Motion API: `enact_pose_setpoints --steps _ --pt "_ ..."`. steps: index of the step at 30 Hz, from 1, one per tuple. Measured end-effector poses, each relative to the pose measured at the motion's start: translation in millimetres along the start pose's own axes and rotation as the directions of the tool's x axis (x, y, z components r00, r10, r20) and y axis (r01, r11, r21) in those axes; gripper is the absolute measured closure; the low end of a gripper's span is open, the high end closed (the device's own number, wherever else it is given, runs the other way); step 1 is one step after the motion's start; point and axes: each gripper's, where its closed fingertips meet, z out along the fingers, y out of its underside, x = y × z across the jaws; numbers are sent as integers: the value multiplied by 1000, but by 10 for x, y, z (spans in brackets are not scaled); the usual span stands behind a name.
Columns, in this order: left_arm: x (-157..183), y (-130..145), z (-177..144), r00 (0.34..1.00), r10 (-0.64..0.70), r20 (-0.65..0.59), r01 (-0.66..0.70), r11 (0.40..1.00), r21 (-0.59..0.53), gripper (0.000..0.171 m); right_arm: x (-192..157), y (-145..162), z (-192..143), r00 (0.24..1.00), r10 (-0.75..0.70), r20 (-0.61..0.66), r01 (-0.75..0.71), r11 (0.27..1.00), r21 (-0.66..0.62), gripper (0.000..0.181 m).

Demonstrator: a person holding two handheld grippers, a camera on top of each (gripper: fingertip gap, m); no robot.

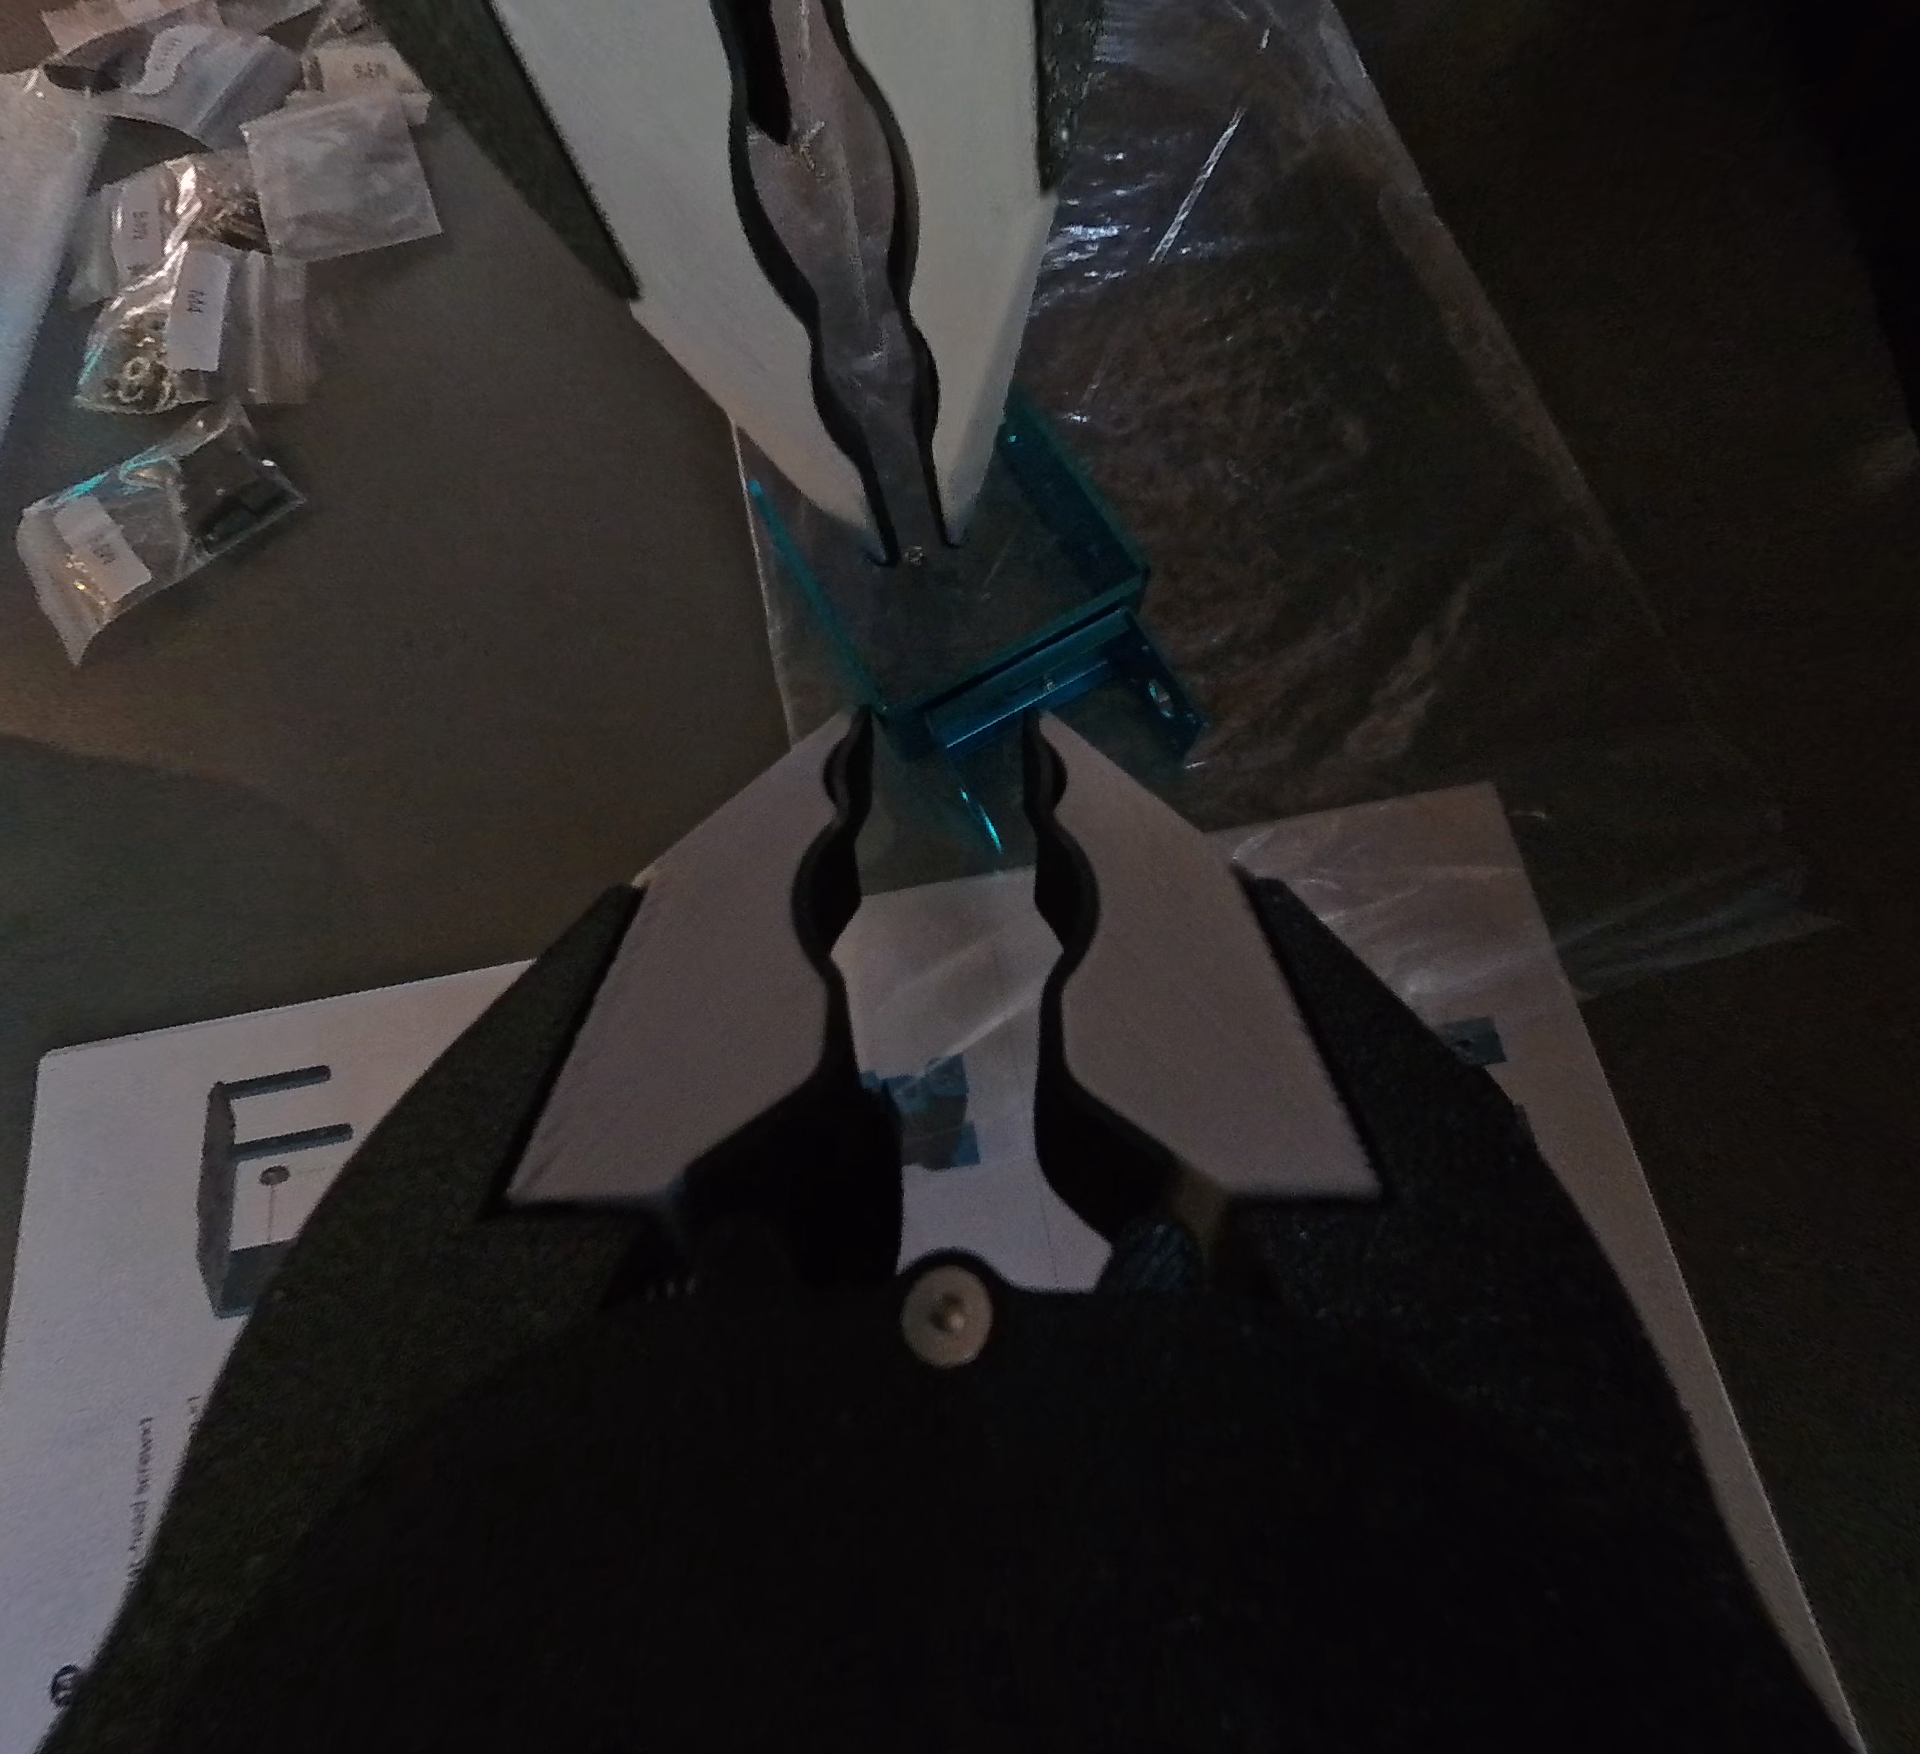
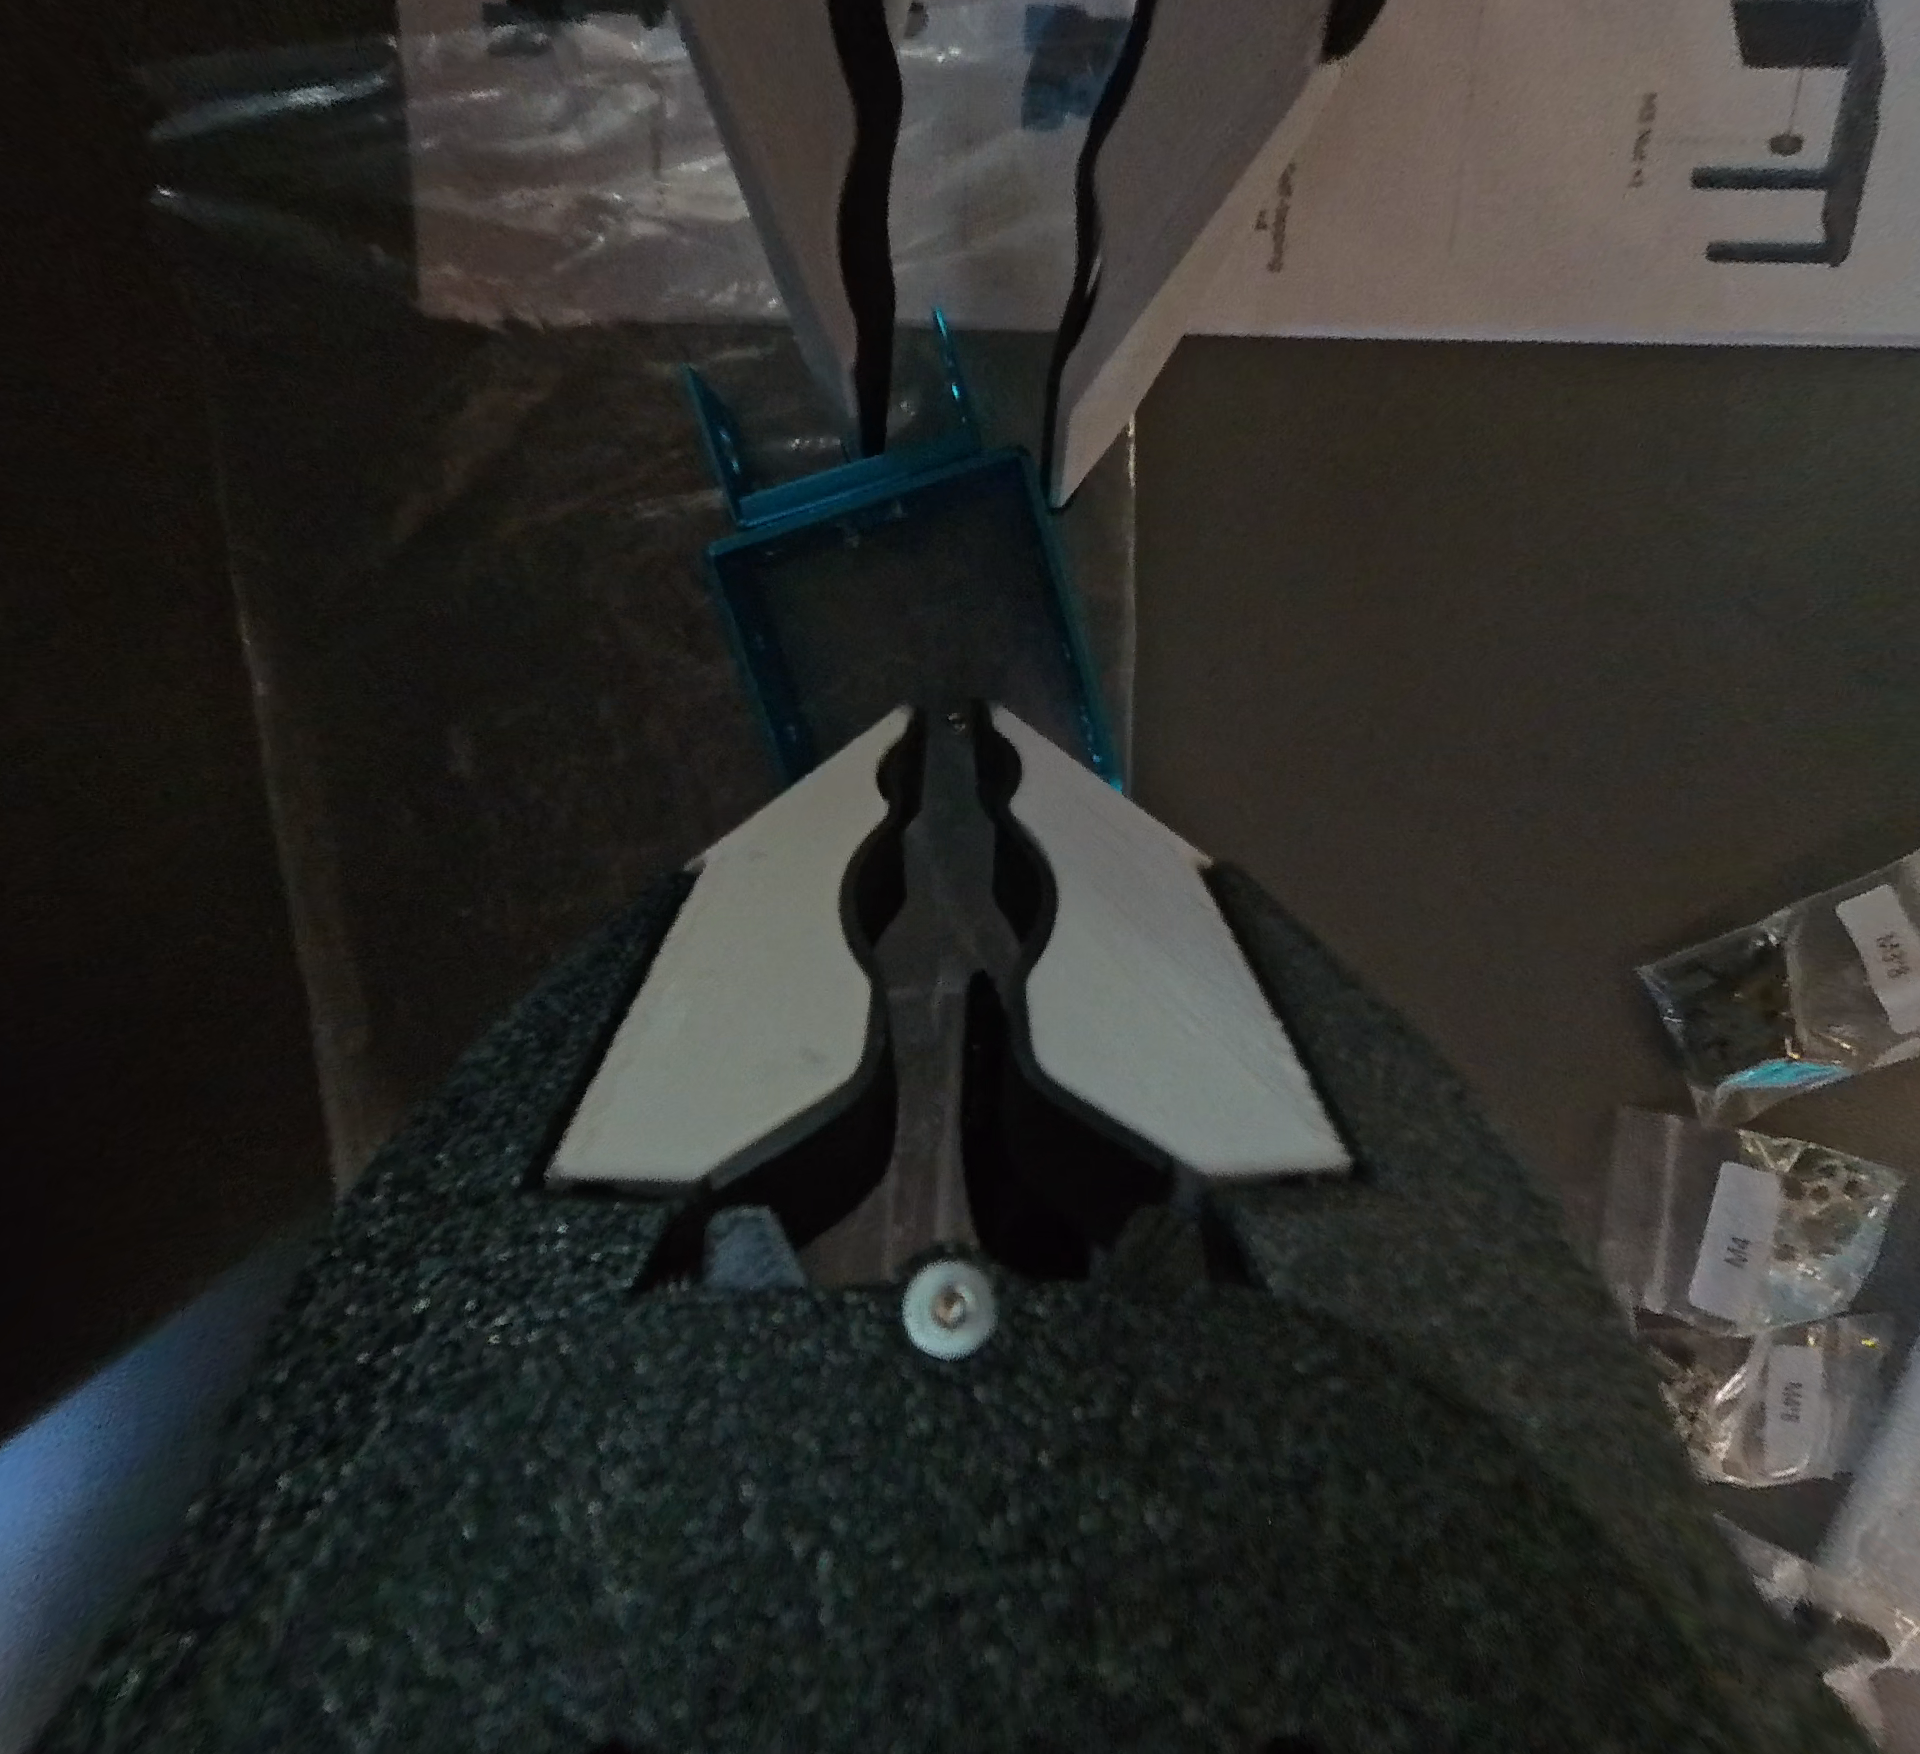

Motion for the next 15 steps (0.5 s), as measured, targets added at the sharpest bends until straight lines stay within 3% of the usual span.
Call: enact_pose_setpoints --steps 15 --pt "4 6 5 1000 1 -1 -1 1000 -5 144 2 28 41 999 -32 16 34 994 -100 178"
